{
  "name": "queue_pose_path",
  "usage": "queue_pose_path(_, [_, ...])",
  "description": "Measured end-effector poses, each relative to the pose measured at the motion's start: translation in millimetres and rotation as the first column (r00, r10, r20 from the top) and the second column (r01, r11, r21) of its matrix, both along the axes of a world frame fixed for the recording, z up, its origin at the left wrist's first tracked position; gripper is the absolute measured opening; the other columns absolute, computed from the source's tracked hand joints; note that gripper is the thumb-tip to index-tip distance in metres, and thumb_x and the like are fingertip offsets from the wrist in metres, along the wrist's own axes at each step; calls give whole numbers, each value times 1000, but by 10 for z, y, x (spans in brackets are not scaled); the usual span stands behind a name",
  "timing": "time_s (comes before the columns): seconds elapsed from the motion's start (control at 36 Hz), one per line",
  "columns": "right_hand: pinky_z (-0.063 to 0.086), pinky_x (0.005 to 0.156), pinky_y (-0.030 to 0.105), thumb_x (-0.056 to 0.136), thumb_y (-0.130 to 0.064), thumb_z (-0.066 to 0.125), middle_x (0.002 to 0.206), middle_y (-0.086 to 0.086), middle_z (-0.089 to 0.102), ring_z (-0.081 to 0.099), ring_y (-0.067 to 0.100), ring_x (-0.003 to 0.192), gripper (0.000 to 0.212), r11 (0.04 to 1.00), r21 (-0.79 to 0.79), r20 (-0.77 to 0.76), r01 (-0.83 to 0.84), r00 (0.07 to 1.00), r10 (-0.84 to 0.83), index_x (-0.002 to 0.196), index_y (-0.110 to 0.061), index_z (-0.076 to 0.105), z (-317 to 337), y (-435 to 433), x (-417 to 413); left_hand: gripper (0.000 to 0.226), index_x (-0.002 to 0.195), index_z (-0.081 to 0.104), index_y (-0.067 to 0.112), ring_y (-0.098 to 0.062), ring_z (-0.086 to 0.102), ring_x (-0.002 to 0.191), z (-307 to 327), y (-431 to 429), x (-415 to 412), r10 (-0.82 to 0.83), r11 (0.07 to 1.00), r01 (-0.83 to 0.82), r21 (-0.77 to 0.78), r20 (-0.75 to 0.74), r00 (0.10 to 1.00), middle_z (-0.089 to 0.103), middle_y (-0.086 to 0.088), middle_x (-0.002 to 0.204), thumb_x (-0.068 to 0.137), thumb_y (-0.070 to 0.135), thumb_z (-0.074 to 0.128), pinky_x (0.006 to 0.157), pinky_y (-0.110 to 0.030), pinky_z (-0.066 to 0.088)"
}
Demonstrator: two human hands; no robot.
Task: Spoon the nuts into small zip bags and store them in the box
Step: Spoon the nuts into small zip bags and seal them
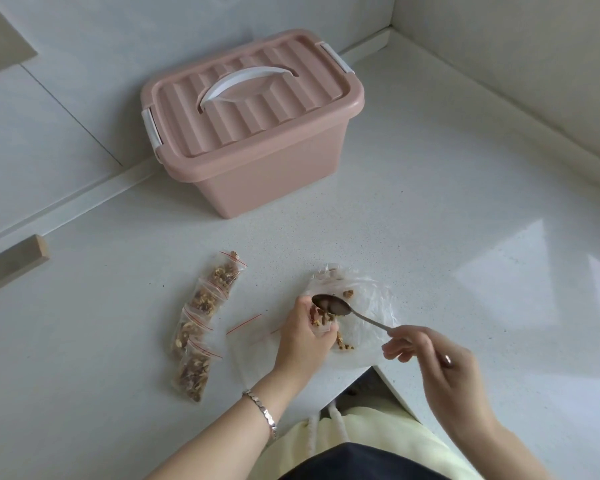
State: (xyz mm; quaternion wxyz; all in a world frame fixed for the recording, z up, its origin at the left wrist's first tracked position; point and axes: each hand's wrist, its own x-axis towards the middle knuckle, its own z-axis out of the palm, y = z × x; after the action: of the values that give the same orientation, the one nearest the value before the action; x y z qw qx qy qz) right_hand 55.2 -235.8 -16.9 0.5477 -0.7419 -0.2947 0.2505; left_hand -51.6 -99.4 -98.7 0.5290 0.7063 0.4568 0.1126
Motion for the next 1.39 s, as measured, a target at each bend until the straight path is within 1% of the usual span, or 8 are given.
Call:
queue_pose_path(0.11, [46, 67, 8, 86, -66, 35, 78, -21, 68, 64, 0, 74, 33, 1000, -8, 117, -30, 993, 31, 92, -51, 64, 34, -20, -16, 27, 93, 44, 20, -11, 53, 95, -8, 5, -24, -11, 1000, 11, 24, 12, 1000, 52, 7, 97, 81, 17, 68, 78, -16, 46])
queue_pose_path(0.22, [46, 65, 8, 87, -62, 38, 74, -17, 68, 64, 2, 71, 35, 998, 1, 101, 63, 993, -62, 86, -40, 65, 7, -62, 25, 25, 97, 46, 18, -2, 49, 99, 10, 10, -41, 10, 1000, -10, 0, 28, 1000, 51, 11, 100, 82, 15, 66, 73, -2, 41])
queue_pose_path(0.36, [47, 61, 10, 95, -13, 46, 71, -9, 69, 63, 6, 65, 30, 975, -165, 9, 150, 989, -151, 75, -24, 65, -200, -84, 113, 27, 95, 45, 22, -5, 53, 98, 22, 0, -57, 36, 999, -35, -23, 49, 998, 56, 5, 100, 82, 14, 67, 69, -1, 42])
queue_pose_path(0.64, [52, 59, 18, 96, -22, 39, 67, 0, 70, 66, 14, 64, 31, 956, -233, -189, 176, 956, -222, 82, -17, 66, -486, 32, 70, 29, 99, 43, 21, 5, 51, 91, 29, 15, -29, 25, 1000, -24, -16, 30, 999, 53, 13, 96, 83, 14, 66, 68, 1, 39])
queue_pose_path(0.83, [51, 65, 29, 99, -32, 35, 66, 14, 68, 67, 23, 62, 41, 909, -289, -556, 300, 721, -414, 89, -3, 62, -515, -8, 164, 32, 93, 40, 28, 6, 51, 89, 42, 24, -9, 34, 999, -34, -11, 11, 999, 53, 16, 93, 82, 14, 67, 67, 1, 38])
queue_pose_path(1.0, [47, 66, 28, 99, -35, 33, 59, 8, 68, 66, 15, 55, 42, 909, -266, -688, 321, 597, -412, 94, -4, 61, -488, -163, 222, 31, 99, 40, 24, -3, 56, 87, 29, 30, 3, 8, 1000, -8, 1, -24, 1000, 54, 10, 100, 83, 17, 66, 61, -2, 41])
queue_pose_path(1.19, [53, 55, 20, 99, -32, 31, 62, 10, 69, 67, 21, 59, 43, 951, -160, -555, 264, 773, -308, 90, -2, 62, -227, -156, 193, 33, 98, 39, 25, -15, 56, 98, -20, 31, 30, -37, 998, 40, 40, -83, 996, 55, 4, 104, 82, 19, 68, 69, -11, 42])
queue_pose_path(1.39, [50, 61, 18, 82, -52, 42, 69, 0, 71, 66, 12, 64, 39, 996, -65, -111, 52, 992, -59, 78, -24, 70, 13, 7, 5, 31, 109, 43, 14, -15, 49, 99, 38, 24, 31, -87, 993, 97, 69, -134, 987, 50, 2, 102, 85, 20, 63, 82, -22, 42])
